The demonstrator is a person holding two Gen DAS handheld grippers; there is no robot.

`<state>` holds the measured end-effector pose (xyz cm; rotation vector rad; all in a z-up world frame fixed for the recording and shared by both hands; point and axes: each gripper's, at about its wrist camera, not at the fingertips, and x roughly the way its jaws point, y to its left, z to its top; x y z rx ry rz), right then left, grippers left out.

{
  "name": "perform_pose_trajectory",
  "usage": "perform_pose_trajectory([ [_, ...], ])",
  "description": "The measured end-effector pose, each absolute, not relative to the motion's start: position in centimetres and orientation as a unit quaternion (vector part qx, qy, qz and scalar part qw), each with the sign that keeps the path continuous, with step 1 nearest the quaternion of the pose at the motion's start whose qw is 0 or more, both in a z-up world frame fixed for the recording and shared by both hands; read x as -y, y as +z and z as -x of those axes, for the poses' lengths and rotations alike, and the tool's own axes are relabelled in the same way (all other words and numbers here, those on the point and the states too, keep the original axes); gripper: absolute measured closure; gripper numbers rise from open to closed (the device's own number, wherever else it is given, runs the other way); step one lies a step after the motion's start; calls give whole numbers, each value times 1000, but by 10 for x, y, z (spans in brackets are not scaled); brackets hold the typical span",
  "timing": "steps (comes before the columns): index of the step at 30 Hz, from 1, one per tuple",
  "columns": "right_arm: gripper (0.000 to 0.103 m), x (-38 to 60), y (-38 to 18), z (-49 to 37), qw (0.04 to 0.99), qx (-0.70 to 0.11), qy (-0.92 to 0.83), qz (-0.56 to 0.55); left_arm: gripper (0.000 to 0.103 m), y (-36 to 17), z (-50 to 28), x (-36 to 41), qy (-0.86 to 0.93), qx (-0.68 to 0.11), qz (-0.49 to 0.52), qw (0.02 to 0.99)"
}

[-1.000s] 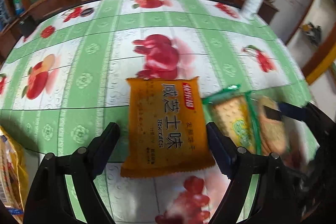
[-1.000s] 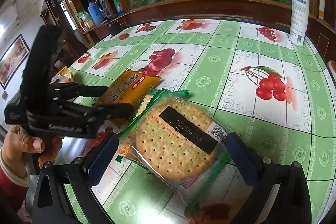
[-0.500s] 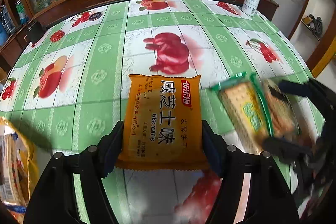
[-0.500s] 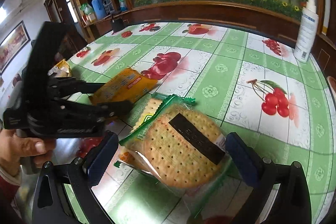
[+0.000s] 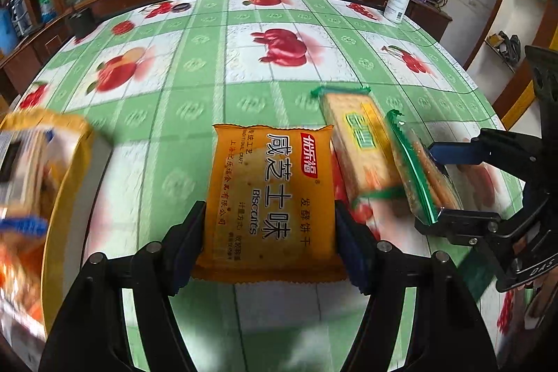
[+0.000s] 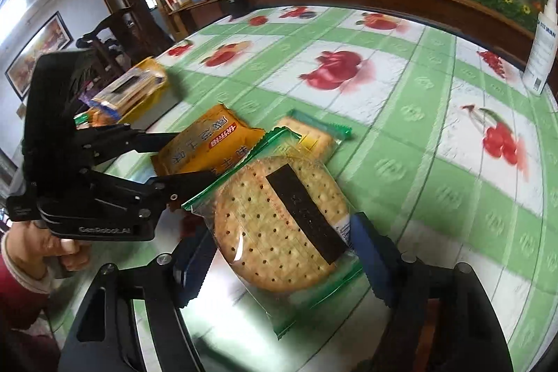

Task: Organize snacks
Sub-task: 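Carry both packs over the tray and open both tools to release them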

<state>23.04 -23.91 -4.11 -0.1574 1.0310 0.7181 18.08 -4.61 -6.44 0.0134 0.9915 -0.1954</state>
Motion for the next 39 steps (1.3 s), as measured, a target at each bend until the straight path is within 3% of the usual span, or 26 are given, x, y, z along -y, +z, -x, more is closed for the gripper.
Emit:
perform_pose_trajectory([
  [18, 27, 212, -15, -161, 800, -440, 407, -24, 34, -18, -72, -4, -23, -396, 29, 918],
  [29, 27, 109, 1, -153, 766, -431, 476, -10, 34, 16, -31, -104, 88, -345, 53, 933],
  [39, 27, -16, 19, -163, 769, -413, 487, 25, 34, -2, -47, -182, 158, -352, 94, 918],
])
